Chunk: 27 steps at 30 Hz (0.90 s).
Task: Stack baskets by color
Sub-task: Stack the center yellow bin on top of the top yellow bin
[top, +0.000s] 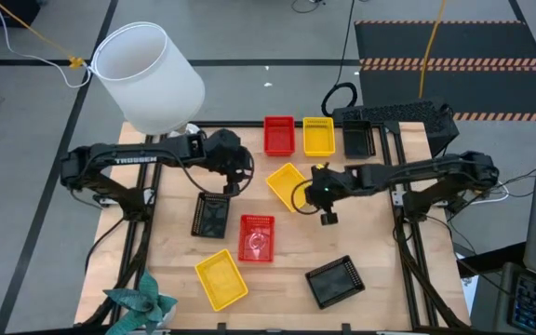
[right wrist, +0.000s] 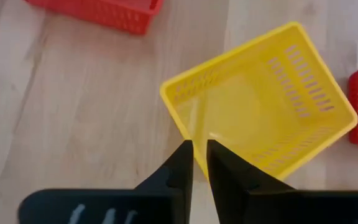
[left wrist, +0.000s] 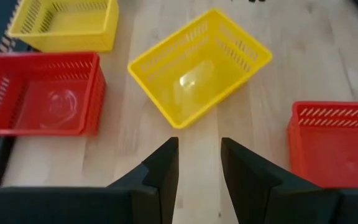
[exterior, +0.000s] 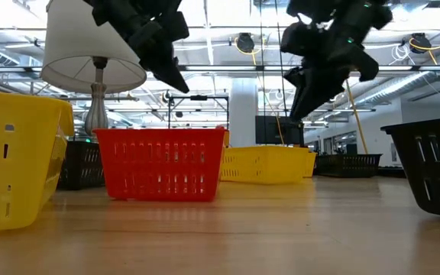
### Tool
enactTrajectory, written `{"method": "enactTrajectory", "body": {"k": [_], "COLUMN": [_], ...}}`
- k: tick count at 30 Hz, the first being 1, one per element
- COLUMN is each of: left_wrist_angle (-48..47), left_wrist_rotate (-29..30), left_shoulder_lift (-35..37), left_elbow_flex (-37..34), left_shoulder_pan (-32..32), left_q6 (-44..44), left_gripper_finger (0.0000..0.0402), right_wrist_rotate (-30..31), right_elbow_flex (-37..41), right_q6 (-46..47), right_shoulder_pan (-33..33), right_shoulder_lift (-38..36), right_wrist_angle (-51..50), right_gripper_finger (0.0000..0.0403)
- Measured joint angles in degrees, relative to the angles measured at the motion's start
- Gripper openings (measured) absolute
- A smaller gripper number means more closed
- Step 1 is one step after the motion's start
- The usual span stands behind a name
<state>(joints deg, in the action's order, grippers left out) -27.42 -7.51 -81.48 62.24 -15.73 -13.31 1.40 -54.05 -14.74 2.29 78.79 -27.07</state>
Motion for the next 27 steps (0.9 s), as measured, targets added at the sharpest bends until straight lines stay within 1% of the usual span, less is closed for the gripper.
{"method": "enactTrajectory", "body": {"k": [3, 5, 8, 13, 19, 23, 27], "left_wrist_angle": [0.4, 0.3, 0.3, 0.0, -0.3, -0.2, -0.2], "left_wrist_rotate": [0.0, 0.0, 0.0, 0.0, 0.0, 0.0, 0.0], "left_shoulder_lift": [0.0, 0.0, 0.0, 0.0, 0.0, 0.0, 0.0], "left_elbow_flex": [0.0, 0.0, 0.0, 0.0, 0.0, 0.0, 0.0], "left_shoulder_pan": [0.6, 1.2, 1.7, 1.7, 1.7, 1.7, 1.7], "left_q6": [3.3, 3.1, 1.5, 1.3, 1.4, 1.7, 1.8], "left_gripper_finger": [0.0122, 0.0122, 0.0122, 0.0122, 0.0122, 0.0122, 0.0122], "right_wrist_rotate": [-0.5, -1.6, -1.8, -3.3, -3.2, -3.2, -3.1], "right_elbow_flex": [-5.4, -8.7, -12.1, -13.2, -13.2, -13.2, -13.2], "right_q6": [-1.8, -3.3, -5.5, -7.3, -8.3, -8.9, -10.3], "right_shoulder_pan": [0.8, 1.1, 1.3, 2.0, 2.3, 2.3, 2.3], "right_shoulder_lift": [3.5, 5.9, 9.4, 13.5, 16.6, 17.7, 17.7], "right_wrist_angle": [-5.4, -8.2, -11.1, -12.1, -11.2, -9.7, -9.1], "right_gripper_finger": [0.0059, 0.0069, 0.0085, 0.012, 0.0154, 0.0161, 0.0156]}}
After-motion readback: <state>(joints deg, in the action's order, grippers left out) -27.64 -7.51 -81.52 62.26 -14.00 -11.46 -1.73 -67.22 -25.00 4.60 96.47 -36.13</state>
